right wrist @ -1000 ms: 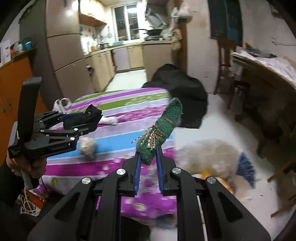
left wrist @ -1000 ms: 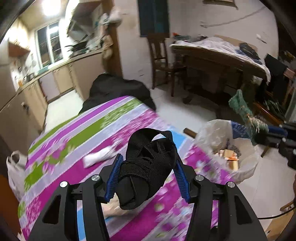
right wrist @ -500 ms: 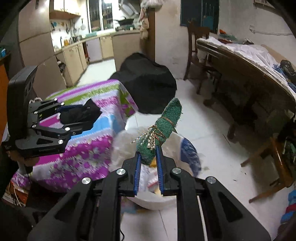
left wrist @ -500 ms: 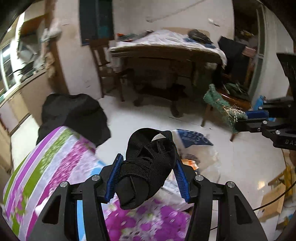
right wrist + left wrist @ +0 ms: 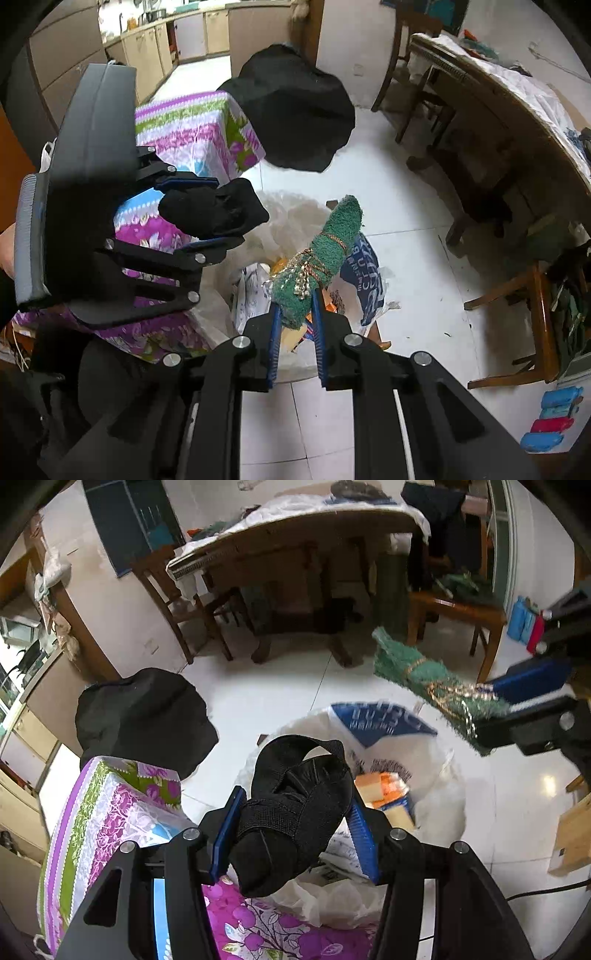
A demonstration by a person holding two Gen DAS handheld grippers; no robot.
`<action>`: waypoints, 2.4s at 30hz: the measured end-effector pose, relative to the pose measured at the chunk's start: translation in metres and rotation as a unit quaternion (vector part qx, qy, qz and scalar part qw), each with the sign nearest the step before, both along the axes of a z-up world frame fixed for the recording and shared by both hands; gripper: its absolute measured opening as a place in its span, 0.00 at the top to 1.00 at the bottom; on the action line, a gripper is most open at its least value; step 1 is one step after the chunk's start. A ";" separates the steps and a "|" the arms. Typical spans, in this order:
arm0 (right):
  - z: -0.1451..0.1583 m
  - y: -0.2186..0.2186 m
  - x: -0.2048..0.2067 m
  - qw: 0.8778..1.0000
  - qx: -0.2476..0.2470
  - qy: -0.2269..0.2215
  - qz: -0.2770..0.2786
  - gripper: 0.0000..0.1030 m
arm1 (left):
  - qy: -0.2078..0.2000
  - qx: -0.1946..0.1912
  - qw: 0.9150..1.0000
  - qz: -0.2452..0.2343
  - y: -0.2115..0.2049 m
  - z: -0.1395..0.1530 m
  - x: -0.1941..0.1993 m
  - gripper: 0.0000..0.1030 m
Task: Collect trash
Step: 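Carry the black cloth and green scrubber over the white trash bag, then open both tools to drop the cloth and scrubber into the bag, then return both tools to the table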
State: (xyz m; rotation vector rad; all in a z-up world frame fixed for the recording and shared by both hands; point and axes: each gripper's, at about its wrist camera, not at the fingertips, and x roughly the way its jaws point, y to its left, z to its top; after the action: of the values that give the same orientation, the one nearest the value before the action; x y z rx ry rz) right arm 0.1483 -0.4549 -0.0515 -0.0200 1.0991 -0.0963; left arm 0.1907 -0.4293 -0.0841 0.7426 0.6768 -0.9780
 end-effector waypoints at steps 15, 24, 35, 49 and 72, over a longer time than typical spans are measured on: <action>-0.011 -0.006 0.017 1.000 -0.004 0.021 0.009 0.86 | -0.019 0.024 1.000 0.001 0.003 -0.028 0.009 0.46; -0.019 -0.006 0.024 0.999 -0.009 0.032 0.016 0.86 | -0.014 0.025 1.000 0.005 0.002 -0.029 0.012 0.46; -0.027 -0.011 0.031 0.999 -0.027 0.032 0.003 0.80 | -0.022 0.020 0.999 0.023 0.002 -0.032 0.019 0.27; -0.032 -0.006 0.020 0.999 -0.019 0.031 0.002 0.80 | -0.018 0.011 0.999 0.044 0.021 -0.027 0.021 0.27; -0.040 0.093 -0.020 0.960 0.096 -0.260 -0.050 0.63 | -0.010 -0.070 0.976 0.208 0.234 -0.025 0.006 0.23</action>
State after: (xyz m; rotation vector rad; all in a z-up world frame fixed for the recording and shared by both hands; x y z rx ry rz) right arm 0.1284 -0.3622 -0.0914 0.2246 0.5792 -0.0795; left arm 0.1965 -0.1948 -0.1088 0.4595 0.7023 -0.6257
